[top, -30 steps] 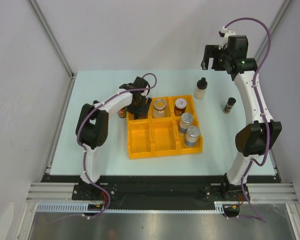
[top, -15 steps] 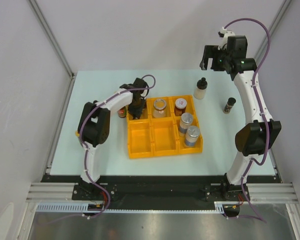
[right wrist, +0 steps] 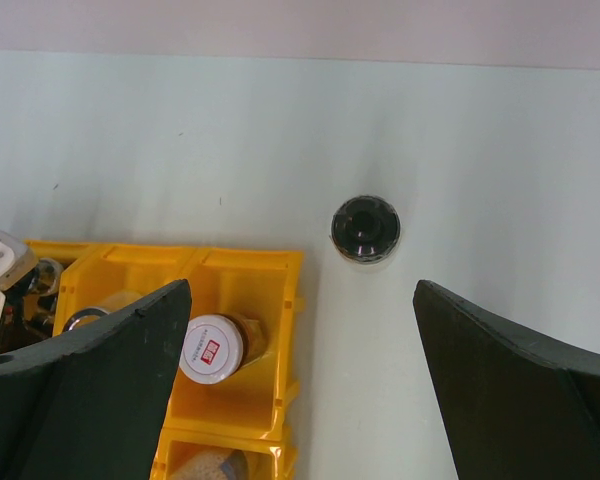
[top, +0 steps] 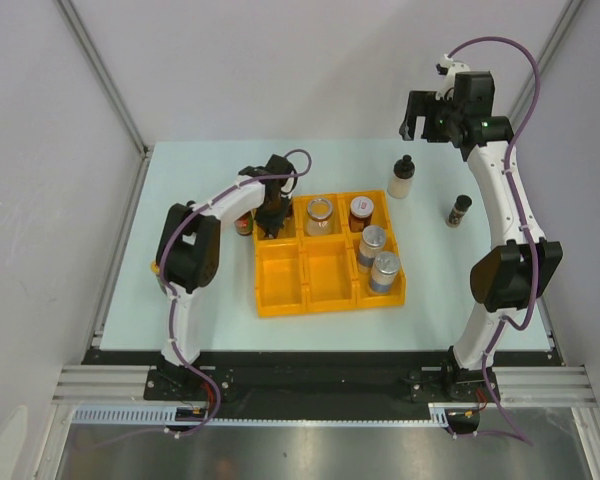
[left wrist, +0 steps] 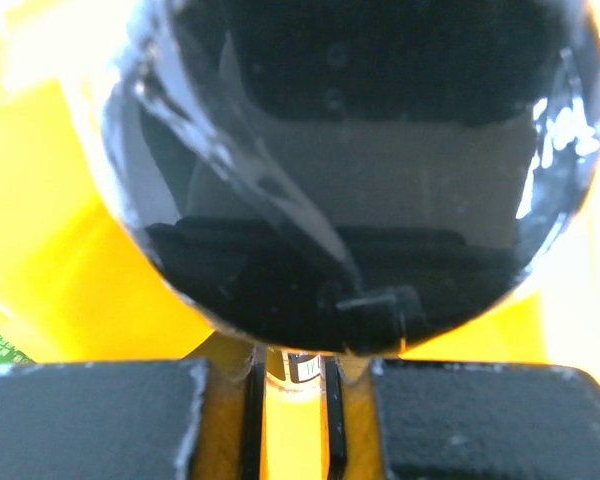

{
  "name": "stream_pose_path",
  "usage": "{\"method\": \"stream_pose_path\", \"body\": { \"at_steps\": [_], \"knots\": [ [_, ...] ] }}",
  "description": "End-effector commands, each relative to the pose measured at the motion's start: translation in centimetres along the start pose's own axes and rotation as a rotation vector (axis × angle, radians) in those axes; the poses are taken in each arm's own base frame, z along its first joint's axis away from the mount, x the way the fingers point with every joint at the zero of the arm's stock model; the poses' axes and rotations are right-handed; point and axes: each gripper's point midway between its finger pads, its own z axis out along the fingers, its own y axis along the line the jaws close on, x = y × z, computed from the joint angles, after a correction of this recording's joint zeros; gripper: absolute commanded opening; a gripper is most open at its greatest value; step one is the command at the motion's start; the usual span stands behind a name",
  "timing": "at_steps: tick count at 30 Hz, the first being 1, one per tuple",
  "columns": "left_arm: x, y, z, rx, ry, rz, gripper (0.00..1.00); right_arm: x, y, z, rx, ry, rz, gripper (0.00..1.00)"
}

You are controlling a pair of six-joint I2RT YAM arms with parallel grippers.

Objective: Organize the condiment bottles
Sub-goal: Pick up the bottle from the storage box.

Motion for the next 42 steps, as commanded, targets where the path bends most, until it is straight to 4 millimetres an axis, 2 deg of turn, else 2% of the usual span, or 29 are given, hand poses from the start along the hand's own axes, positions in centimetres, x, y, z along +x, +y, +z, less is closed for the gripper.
{"method": "stream_pose_path", "body": {
  "at_steps": [1,13,16,24,27,28,33,35,37,42],
  "knots": [
    [1.1,-1.4,0.7,0.071,0.029,0.038,0.0,-0.9,0.6,-0.1,-0.022,-0.021,0.004,1.0],
    [-4.5,-1.7,-6.2,0.107,-0.208,0.077,0.0,-0.9,1.3,0.1,-0.032,-0.017,-0.01,1.0],
    [-5.4,-1.6,-7.7,0.109,-0.246,0.086,0.0,-0.7,1.4,0.4,-0.037,-0.009,-0.008,1.0],
    [-6.1,-2.3,-11.0,0.16,-0.298,0.147,0.0,-0.6,2.5,0.7,-0.08,0.006,-0.019,1.0],
    [-6.3,-2.4,-12.3,0.178,-0.33,0.184,0.0,-0.3,3.8,0.6,-0.162,0.027,-0.016,1.0],
    [-6.1,-2.5,-12.4,0.185,-0.331,0.195,0.0,-0.2,4.8,0.5,-0.232,0.036,-0.015,1.0],
    [-6.0,-3.5,-14.8,0.254,-0.385,0.287,0.0,1.0,7.5,-0.1,-0.434,0.111,0.025,1.0],
    [-6.3,-3.8,-16.1,0.273,-0.431,0.311,0.0,1.9,8.9,-0.3,-0.533,0.154,0.061,1.0],
    [-6.2,-4.0,-16.6,0.284,-0.457,0.349,0.0,2.6,10.8,-1.0,-0.663,0.191,0.098,1.0],
    [-6.5,-5.3,-19.8,0.354,-0.581,0.461,0.0,5.2,13.4,-0.8,-0.831,0.301,0.232,1.0]
  ]
}}
